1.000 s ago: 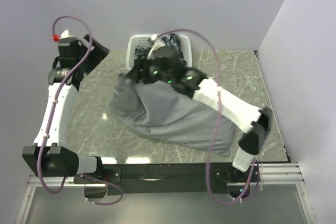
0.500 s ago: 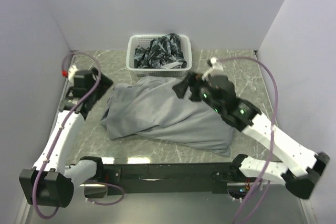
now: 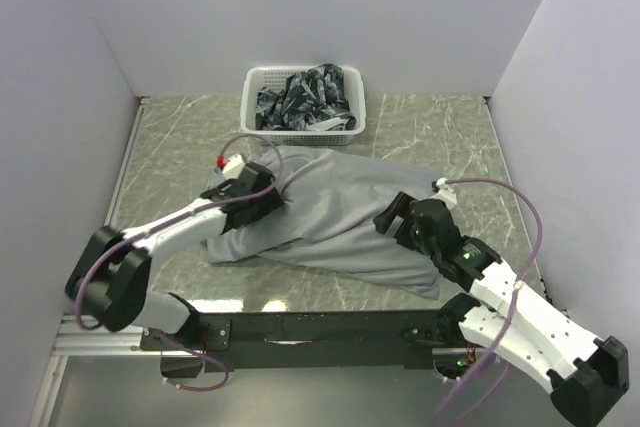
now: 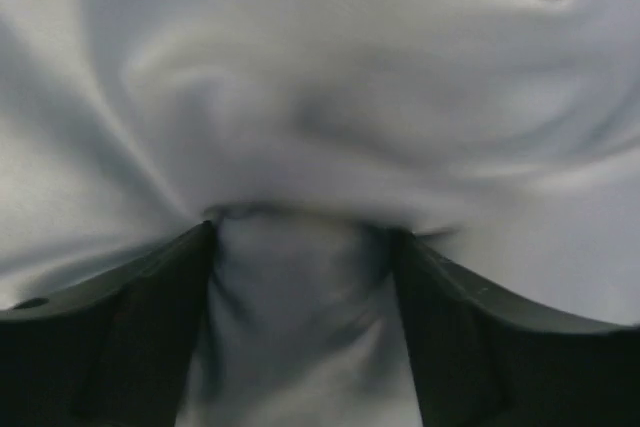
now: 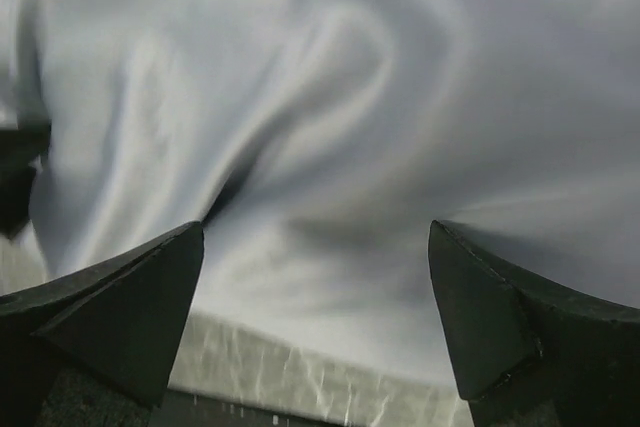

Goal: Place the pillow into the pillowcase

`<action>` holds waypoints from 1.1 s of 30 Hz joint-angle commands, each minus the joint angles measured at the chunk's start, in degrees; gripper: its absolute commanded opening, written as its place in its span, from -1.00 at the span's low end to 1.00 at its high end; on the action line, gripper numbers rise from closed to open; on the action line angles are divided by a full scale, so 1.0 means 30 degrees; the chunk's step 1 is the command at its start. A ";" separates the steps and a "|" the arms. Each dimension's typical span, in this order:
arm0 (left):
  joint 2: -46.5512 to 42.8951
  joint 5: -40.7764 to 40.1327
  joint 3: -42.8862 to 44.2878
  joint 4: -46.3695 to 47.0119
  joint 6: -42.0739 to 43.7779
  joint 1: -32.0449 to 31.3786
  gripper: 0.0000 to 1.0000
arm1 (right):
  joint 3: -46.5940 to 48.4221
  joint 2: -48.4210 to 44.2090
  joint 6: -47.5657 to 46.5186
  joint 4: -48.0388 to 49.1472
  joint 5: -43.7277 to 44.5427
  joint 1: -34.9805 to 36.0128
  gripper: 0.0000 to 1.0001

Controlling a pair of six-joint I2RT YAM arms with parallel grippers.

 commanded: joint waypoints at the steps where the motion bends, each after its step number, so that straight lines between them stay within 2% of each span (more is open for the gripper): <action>1: 0.2206 0.0089 -0.0331 0.2770 -0.0925 -0.2514 0.34 | -0.0162 0.1688 -0.0876 0.2279 -0.1356 -0.3920 0.96; 2: 0.2561 0.0177 -0.0302 0.3093 -0.1074 -0.3739 0.19 | 0.0216 0.2219 -0.1257 0.2488 -0.1799 -0.4632 0.96; 3: 0.2883 0.0467 -0.0215 0.3763 -0.1220 -0.4273 -0.13 | 0.0539 0.2746 -0.1985 0.2693 -0.2094 -0.5277 0.95; 6: 0.3968 0.1724 0.0282 0.5519 -0.1602 -0.5915 -0.58 | 0.2266 0.4856 -0.3072 0.3104 -0.2826 -0.7855 0.93; 8: 0.4788 0.1964 0.1273 0.5704 -0.1428 -0.6505 -0.67 | 0.3842 0.6291 -0.3456 0.3456 -0.3823 -0.8998 0.89; 11: 0.4851 0.1000 0.2186 0.4066 -0.1194 -0.6098 -0.84 | 0.6187 0.7788 -0.4306 0.2317 -0.4408 -0.9063 0.86; 15: 0.2629 0.1697 0.0524 0.3680 -0.0842 -0.3435 -0.80 | 0.5583 0.6593 -0.4338 0.2227 -0.4411 -0.9033 0.89; 16: 0.1347 0.2020 -0.0555 0.3943 -0.0638 -0.2443 -0.77 | 0.5320 0.5748 -0.4250 0.2110 -0.4817 -0.9004 0.89; 18: 0.0255 0.2462 -0.1266 0.4122 -0.0402 -0.1879 -0.66 | 0.3800 0.4110 -0.3783 0.2749 -0.6392 -0.8685 0.90; 21: -0.1270 0.2083 -0.1474 0.2895 0.0038 -0.1467 -0.50 | 0.1544 0.1825 -0.2993 0.2988 -0.6231 -0.7193 0.89; 22: -0.1941 0.2082 -0.1532 0.2717 0.0154 -0.1060 -0.46 | 0.0668 0.1350 -0.2728 0.2843 -0.5938 -0.5883 0.90; 24: -0.2531 0.2607 -0.1737 0.2715 0.0243 -0.0444 -0.12 | -0.0273 0.0064 -0.1620 0.2841 -0.5497 -0.4791 0.90; 25: -0.2852 0.2725 -0.1708 0.2628 0.0417 0.0139 -0.08 | -0.1264 -0.0350 -0.1206 0.2958 -0.5437 -0.3625 0.89; 28: -0.3060 0.2113 -0.1445 0.1605 0.0653 0.1048 -0.12 | -0.3111 -0.1844 0.0581 0.2988 -0.4826 -0.2242 0.89; 29: -0.3206 0.2111 -0.1474 0.1486 0.0624 0.1314 -0.30 | -0.3555 -0.2312 0.1455 0.2872 -0.4560 -0.2034 0.89; 30: -0.3410 0.2459 -0.1619 0.1629 0.0595 0.1491 -0.35 | -0.3995 -0.3303 0.1899 0.2610 -0.4500 -0.1944 0.89; 33: -0.4056 0.2988 -0.2175 0.2011 0.0799 0.1464 -0.27 | -0.5374 -0.5179 0.3042 0.2198 -0.3183 -0.1914 0.85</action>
